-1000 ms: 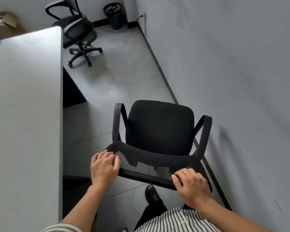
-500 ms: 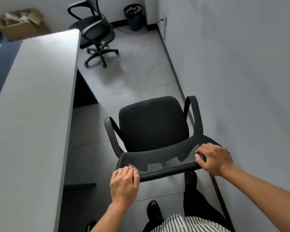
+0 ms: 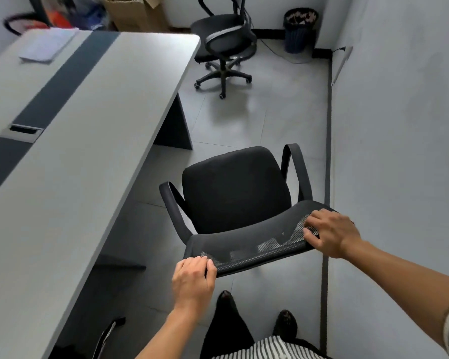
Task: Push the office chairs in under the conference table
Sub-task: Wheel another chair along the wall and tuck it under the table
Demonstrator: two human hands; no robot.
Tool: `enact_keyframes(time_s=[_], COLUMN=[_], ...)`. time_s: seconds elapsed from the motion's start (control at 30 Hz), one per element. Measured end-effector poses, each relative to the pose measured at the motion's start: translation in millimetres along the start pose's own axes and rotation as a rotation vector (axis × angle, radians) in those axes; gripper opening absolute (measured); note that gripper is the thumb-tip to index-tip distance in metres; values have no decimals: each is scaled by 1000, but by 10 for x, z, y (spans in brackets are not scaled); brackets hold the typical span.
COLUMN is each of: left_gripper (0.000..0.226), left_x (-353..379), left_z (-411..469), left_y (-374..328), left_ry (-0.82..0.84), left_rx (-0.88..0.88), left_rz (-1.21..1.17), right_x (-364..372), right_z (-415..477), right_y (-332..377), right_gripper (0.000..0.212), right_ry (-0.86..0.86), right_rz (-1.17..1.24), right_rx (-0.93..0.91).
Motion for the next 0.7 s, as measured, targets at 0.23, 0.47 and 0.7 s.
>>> enact_keyframes(time_s=[0.23,0.47,0.7], left_gripper=[33,33,21], left_x=[-101,-477,-633], left_z=[743,1460,2033], left_y=[227,1007,1752], left_ry=[-86,-104,-6], left_rx=[-44,-220,-523], left_rz=[16,16,104], right_x=[27,70,69], right_z=[1116,2019,2975], right_y=[18,644,1239], right_gripper=[50,43,52], right_ry=[27,27,96], right_rz=[-25,21,106], right_rx=[-82,-82,-210])
Point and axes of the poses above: each hand's wrist, its own z-axis towards the middle knuckle, its own x-axis out of the palm, y = z × x, the point moved 9 cm from there along z, towards the middle knuckle, and after that the axes turned 1 degree about -z, right-handed, at the moved point
